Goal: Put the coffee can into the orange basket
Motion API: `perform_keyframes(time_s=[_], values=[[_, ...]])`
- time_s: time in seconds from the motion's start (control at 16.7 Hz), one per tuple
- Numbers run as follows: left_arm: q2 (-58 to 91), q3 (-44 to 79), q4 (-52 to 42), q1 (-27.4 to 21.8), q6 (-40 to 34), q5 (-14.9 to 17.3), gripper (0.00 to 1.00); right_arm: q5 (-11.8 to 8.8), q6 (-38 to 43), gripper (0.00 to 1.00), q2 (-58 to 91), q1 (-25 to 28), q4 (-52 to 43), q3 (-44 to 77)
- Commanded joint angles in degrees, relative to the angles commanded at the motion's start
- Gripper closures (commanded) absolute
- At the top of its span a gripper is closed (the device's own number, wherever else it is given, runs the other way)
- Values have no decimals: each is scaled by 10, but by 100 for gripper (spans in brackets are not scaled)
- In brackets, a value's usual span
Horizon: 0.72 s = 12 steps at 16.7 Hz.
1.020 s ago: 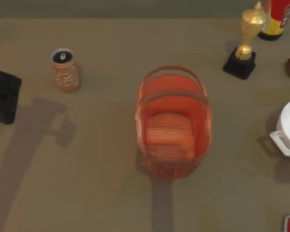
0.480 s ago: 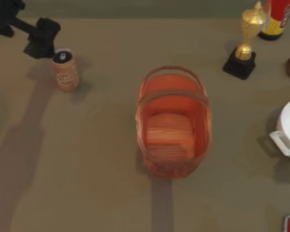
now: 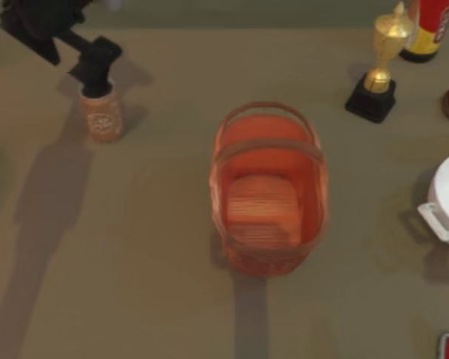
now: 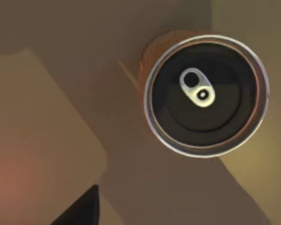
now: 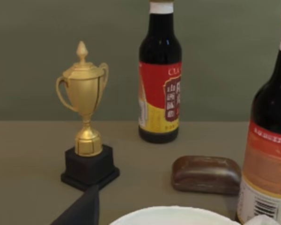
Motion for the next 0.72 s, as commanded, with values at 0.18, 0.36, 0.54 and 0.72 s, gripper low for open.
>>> perform_keyframes(time_s=[0.18, 0.36, 0.54, 0.72], values=[[91, 115, -40, -1, 26, -10, 0, 0, 0, 0, 0, 0, 0, 0], [146, 187, -61, -1, 43, -16, 0, 0, 0, 0, 0, 0, 0, 0], [160, 205, -66, -2, 47, -18, 0, 0, 0, 0, 0, 0, 0, 0], [160, 205, -66, -2, 47, -18, 0, 0, 0, 0, 0, 0, 0, 0]])
